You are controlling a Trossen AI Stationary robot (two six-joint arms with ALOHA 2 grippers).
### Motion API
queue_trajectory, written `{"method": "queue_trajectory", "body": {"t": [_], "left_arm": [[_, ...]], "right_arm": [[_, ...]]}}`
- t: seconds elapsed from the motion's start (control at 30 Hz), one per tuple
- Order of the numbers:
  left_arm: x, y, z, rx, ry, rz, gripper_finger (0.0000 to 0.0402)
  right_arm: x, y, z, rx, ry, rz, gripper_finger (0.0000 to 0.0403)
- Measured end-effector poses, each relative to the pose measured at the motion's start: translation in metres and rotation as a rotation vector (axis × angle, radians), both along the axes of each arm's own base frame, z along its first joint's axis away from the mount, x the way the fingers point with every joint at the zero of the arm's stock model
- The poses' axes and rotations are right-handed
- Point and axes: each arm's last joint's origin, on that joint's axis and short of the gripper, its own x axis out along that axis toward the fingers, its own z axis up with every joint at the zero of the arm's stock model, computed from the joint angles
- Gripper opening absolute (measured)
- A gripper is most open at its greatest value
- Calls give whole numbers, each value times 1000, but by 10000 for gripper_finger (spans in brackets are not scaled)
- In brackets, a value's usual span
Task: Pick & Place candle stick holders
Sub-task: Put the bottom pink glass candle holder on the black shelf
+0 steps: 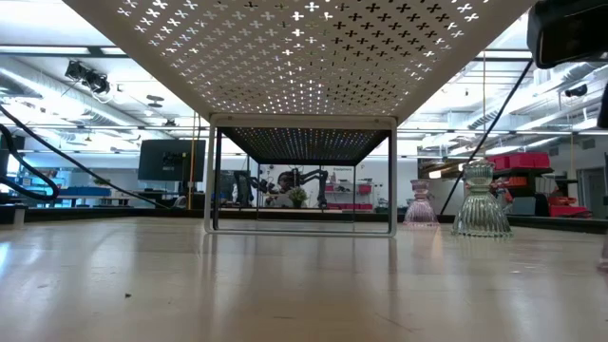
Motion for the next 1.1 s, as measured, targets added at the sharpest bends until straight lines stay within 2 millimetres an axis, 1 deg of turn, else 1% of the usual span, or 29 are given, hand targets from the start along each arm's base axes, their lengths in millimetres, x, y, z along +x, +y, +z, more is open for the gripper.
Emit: {"method": "queue_trajectory", "body": {"t": [0.37, 0.6, 0.97, 1.1], "left_arm": [[0, 0, 0, 1, 1, 0, 179], [0, 0, 0, 1, 1, 0, 179], [0, 0, 0, 0, 1, 0, 179], [0, 0, 0, -1, 0, 0, 179]], "right_arm": [[1, -3, 0, 24, 27, -30, 81], [1, -2, 0, 44, 42, -33, 14], [2, -2, 3, 13, 16, -34, 3], [3, -2, 14, -33, 37, -12, 1]]}}
